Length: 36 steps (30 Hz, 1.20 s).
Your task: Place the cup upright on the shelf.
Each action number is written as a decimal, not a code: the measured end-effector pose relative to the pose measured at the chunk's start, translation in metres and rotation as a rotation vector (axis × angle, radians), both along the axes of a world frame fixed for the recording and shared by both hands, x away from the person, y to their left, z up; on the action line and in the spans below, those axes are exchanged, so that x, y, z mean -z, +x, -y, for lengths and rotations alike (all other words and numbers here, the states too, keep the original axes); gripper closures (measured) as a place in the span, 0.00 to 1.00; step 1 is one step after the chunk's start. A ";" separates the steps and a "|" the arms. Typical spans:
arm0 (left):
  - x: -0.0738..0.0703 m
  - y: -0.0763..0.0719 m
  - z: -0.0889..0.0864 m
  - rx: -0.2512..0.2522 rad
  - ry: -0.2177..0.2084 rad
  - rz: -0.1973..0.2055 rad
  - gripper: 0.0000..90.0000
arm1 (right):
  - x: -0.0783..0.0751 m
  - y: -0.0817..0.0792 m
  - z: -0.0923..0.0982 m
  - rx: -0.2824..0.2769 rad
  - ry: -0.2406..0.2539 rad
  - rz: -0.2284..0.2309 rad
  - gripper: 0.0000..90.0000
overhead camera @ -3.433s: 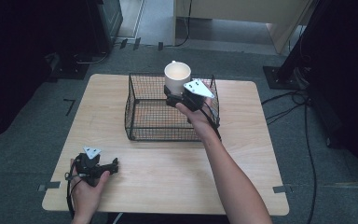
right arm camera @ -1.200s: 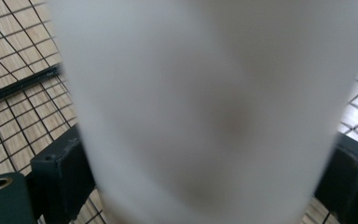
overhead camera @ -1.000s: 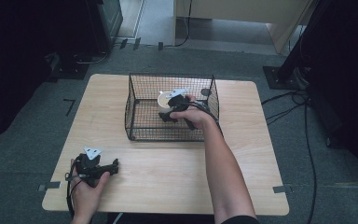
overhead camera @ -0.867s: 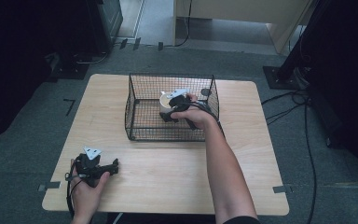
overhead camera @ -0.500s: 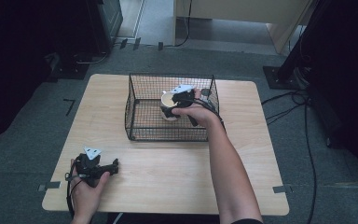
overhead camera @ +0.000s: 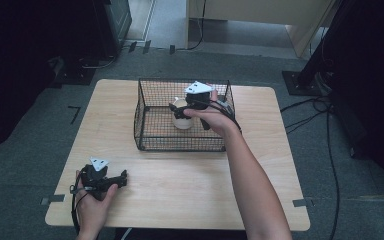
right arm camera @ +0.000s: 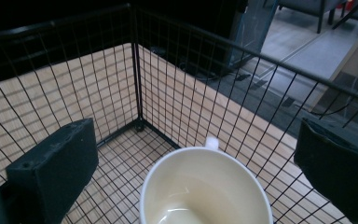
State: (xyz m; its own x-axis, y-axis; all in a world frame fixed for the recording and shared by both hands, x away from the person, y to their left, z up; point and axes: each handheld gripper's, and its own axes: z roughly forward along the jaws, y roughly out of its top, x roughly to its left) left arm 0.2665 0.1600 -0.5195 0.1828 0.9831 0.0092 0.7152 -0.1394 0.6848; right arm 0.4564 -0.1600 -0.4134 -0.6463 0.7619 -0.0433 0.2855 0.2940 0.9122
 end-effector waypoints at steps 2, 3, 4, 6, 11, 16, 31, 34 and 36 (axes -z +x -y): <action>0.000 0.000 0.000 0.000 0.000 0.001 0.00 | -0.007 -0.005 0.000 0.010 0.011 0.015 0.00; 0.000 0.000 0.000 0.000 0.000 0.001 0.00 | -0.011 -0.008 0.000 0.020 0.025 0.023 0.00; 0.000 0.000 0.000 0.001 0.002 0.001 0.00 | -0.014 -0.009 0.000 0.022 0.037 0.028 0.00; 0.000 0.000 0.000 0.001 0.002 0.001 0.00 | -0.022 -0.015 0.002 0.036 0.064 0.029 0.00; 0.000 0.000 0.000 -0.001 0.000 0.002 0.00 | -0.035 -0.029 0.006 0.070 0.097 0.043 0.00; 0.000 0.000 0.000 -0.002 -0.001 0.003 0.00 | -0.040 -0.047 0.014 0.088 0.102 0.048 0.00; 0.000 0.000 0.000 -0.001 0.002 0.001 0.00 | -0.022 -0.095 0.048 0.081 0.112 0.059 0.00; 0.000 0.000 0.000 -0.001 0.002 0.002 0.00 | -0.021 -0.104 0.054 0.079 0.120 0.063 0.00; 0.000 0.000 0.000 0.000 0.002 0.002 0.00 | -0.019 -0.112 0.057 0.076 0.119 0.065 0.00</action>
State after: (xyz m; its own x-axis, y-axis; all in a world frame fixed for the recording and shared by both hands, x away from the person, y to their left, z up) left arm 0.2665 0.1600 -0.5197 0.1824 0.9832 0.0113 0.7142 -0.1404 0.6857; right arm 0.3448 -0.2172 -0.3943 -0.5850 0.8109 0.0107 0.2421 0.1620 0.9566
